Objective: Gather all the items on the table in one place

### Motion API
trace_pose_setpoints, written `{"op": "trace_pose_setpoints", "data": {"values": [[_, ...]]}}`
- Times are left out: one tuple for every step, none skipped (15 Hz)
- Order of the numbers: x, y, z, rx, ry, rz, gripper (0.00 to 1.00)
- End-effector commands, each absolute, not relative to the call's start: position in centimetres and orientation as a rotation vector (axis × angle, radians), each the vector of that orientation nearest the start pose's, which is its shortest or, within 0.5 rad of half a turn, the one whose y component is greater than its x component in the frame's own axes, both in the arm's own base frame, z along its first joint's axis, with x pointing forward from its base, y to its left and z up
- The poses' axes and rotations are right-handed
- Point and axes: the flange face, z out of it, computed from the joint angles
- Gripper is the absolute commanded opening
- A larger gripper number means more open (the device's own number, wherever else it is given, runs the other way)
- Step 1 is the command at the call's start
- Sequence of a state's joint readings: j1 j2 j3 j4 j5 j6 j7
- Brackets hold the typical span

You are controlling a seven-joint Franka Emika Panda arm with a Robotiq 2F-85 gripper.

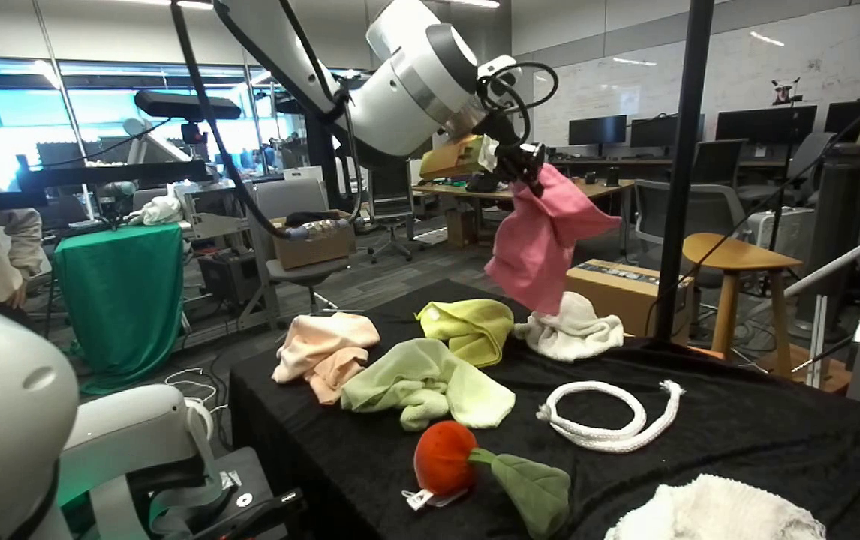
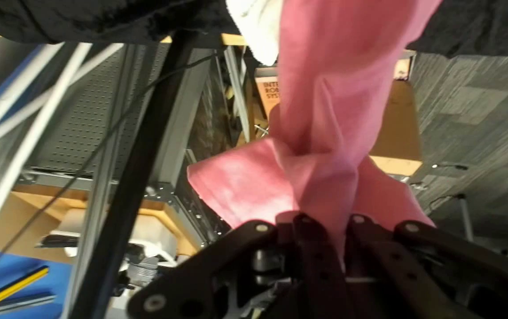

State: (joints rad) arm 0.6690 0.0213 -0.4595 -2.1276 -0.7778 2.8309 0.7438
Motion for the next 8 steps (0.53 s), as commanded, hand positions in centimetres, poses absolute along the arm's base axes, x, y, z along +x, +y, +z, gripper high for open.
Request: {"op": "trace_pose_setpoints", "data": {"values": [[53.2,12.8,49.3,-3.021,0.031,-1.301,0.08],[52.8,12.2,49.4,-3.03,0.081,-1.299,0.08],[52.5,11.6,48.8,-3.042,0.123,-1.284,0.08],[52.5,10.7,48.3,-3.063,0.177,-1.266,0.08],[52.5,10.0,47.3,-3.086,0.229,-1.242,0.08],[52.6,9.3,46.2,-3.112,0.273,-1.206,0.08],[52.8,8.5,44.9,-3.143,0.325,-1.175,0.08],[52.8,7.5,43.5,-3.176,0.367,-1.118,0.07]]}}
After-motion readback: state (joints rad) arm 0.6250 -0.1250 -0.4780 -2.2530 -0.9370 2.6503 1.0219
